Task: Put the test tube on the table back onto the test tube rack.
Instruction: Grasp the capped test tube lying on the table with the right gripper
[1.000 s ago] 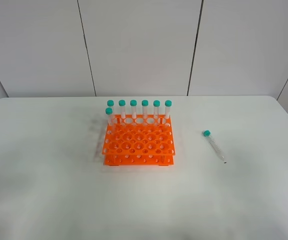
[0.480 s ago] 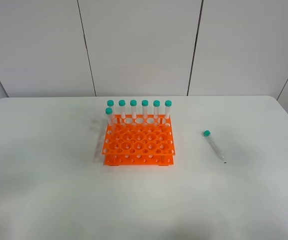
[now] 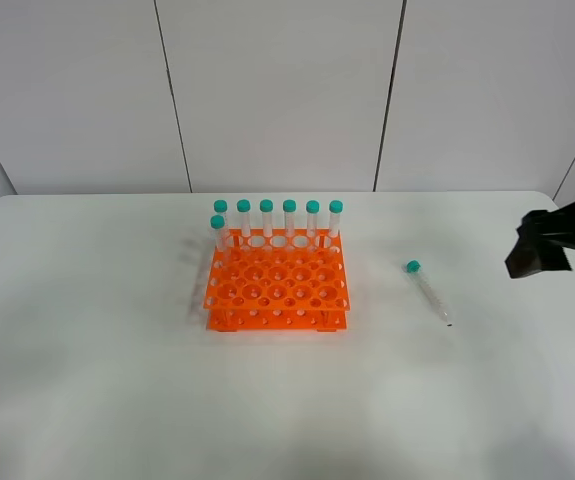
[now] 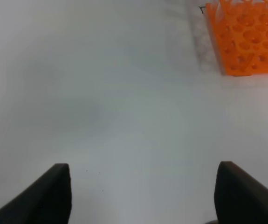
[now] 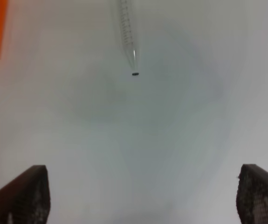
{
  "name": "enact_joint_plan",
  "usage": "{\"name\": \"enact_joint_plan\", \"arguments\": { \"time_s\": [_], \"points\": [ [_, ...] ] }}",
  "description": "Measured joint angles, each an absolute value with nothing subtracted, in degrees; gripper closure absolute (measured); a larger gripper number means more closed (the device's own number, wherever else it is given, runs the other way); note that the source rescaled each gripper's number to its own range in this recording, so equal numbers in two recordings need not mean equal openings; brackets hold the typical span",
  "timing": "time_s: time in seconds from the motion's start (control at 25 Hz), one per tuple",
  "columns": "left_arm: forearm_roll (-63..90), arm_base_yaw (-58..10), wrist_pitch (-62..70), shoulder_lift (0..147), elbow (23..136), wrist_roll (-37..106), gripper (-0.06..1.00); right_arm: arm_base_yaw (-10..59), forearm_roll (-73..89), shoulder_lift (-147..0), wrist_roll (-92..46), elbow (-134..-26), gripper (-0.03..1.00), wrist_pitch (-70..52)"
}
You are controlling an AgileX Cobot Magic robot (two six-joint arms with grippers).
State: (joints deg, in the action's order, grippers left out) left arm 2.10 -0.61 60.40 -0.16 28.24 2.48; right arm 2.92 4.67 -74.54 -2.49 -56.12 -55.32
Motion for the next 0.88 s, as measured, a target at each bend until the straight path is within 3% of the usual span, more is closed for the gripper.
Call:
{"name": "enact_joint_plan", "arguments": {
  "time_s": [0.4,0.88],
  "points": [
    [2.10,-0.61,60.40,-0.16,28.24,2.48,-0.06,3.69,4.54,-108.55,-4.16,-75.54,0.10,-53.72],
    [2.10,-0.61,60.40,-0.16,28.24,2.48,-0.06,6.91,4.23,-120.85,-3.71,-78.44,0.10,-47.72]
  ]
}}
